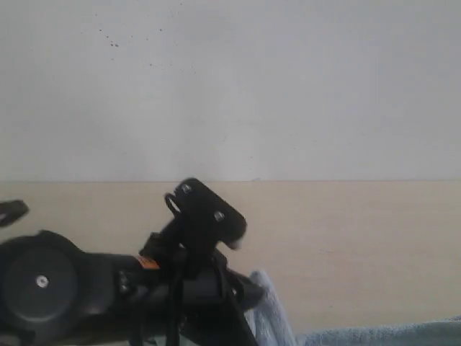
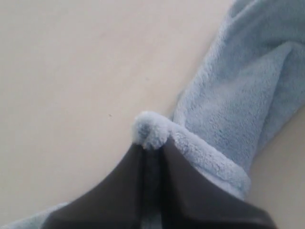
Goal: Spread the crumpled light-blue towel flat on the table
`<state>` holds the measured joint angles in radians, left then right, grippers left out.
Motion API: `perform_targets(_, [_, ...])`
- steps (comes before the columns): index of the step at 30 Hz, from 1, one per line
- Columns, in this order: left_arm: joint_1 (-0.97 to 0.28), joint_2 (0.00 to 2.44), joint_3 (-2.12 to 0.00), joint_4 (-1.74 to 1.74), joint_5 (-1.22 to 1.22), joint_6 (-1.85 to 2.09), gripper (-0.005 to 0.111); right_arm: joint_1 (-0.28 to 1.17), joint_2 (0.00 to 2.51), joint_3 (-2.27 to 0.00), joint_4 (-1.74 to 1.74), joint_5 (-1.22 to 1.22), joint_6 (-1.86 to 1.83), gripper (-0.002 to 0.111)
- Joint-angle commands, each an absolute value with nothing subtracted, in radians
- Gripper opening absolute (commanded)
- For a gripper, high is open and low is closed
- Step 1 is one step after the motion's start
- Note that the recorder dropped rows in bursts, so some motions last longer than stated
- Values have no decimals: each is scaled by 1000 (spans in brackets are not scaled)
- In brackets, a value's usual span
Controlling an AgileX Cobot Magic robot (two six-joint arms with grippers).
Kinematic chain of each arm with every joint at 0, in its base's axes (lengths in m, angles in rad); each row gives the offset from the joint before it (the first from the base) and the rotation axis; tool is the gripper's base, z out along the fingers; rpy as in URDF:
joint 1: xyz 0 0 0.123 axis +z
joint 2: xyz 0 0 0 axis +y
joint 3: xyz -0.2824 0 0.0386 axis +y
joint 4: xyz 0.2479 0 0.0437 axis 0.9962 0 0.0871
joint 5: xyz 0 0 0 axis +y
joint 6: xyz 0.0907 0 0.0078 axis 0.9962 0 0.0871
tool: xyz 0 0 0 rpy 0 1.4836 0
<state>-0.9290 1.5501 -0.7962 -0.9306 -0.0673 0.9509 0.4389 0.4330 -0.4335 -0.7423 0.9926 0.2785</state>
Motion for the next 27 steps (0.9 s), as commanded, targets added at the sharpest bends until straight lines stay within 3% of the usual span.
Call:
perform_targets(1, [-836,1445,-790,-927,-80,951,7,439,428,-431,-771,984,277,1])
perform_targets(16, [-440,1043,-758,-927,-35,1083,7,439,432,-542,-971,960,275,1])
perform_targets(27, [-283,810,-758,-843,209,1070,7,439,487,-834,-1017,1034,249,1])
